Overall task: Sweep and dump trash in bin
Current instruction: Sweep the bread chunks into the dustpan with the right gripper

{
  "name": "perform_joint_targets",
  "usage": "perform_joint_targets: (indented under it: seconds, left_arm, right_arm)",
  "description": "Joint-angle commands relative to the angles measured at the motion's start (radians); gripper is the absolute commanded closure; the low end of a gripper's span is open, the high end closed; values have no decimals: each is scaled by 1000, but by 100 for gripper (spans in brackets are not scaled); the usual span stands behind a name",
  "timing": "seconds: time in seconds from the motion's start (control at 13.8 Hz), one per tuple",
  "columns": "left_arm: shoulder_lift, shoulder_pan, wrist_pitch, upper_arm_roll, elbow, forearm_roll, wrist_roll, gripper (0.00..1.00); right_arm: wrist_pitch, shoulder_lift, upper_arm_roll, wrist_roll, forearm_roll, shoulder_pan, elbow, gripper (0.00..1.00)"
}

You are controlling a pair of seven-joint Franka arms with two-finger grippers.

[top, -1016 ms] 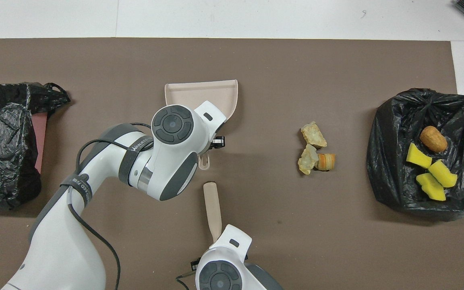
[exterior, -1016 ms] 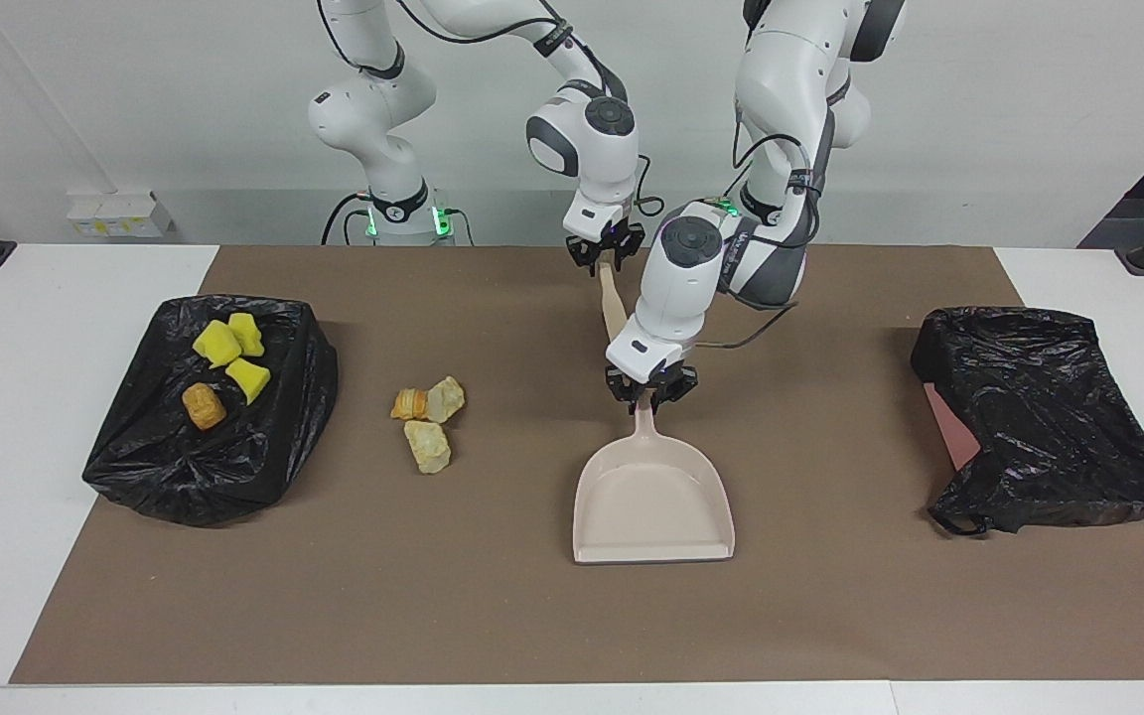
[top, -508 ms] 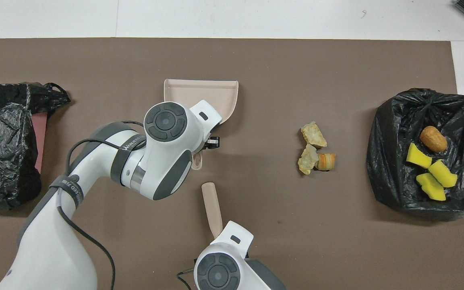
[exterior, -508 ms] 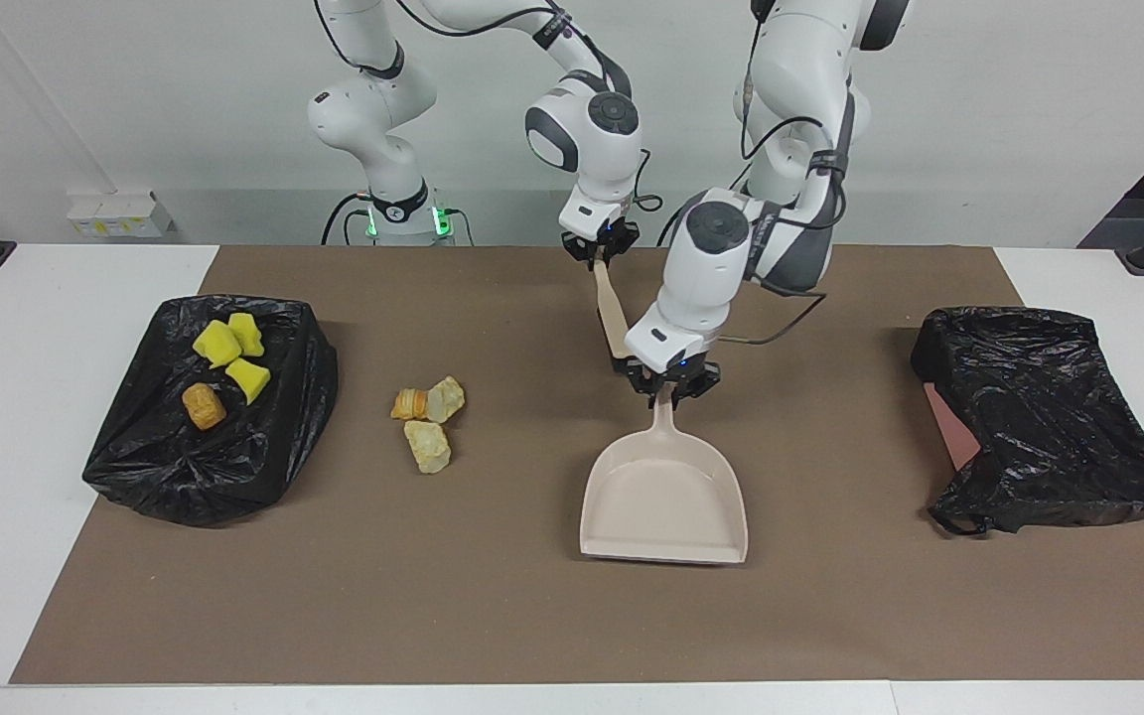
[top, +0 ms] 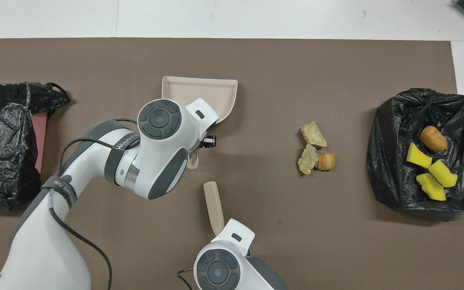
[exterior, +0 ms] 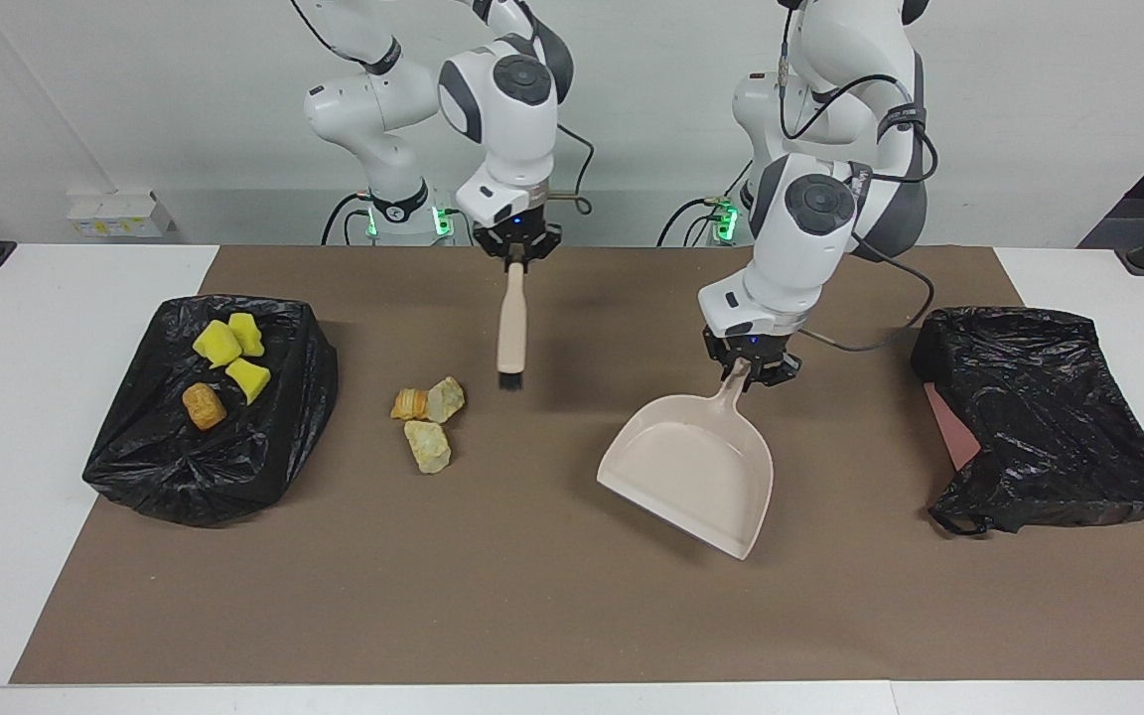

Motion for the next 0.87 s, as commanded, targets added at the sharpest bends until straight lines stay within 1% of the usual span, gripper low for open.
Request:
perform_joint_targets:
  seconds: [0.0, 0.15, 0.22, 0.29, 0.44, 0.58, 0.8]
  left_arm:
    - [-50, 33, -66, -8, -55, 3, 235, 100]
    - [-100, 36, -53, -8, -143, 4, 324, 100]
    - [-123, 27, -42, -8, -179, 17, 361, 100]
    - [-133, 19, -34, -11, -197, 20, 388, 100]
    - [-113, -54, -28, -12, -201, 79, 389, 100]
    - [-111, -76, -19, -12, -201, 84, 390, 100]
    - [-90, -122, 19, -12, -213, 90, 386, 100]
  right_arm:
    - [2, 5, 13, -152, -74, -129, -27, 100]
    - [4, 12, 13, -287, -181, -238, -41, 100]
    - [5, 22, 14, -315, -211, -280, -46, 100]
    - [16, 35, 14, -318, -238, -298, -58, 100]
    - [47, 77, 14, -309, -263, -314, -76, 100]
    - [39, 123, 16, -321, -277, -306, -90, 100]
    - [44, 143, 20, -343, -277, -299, -96, 100]
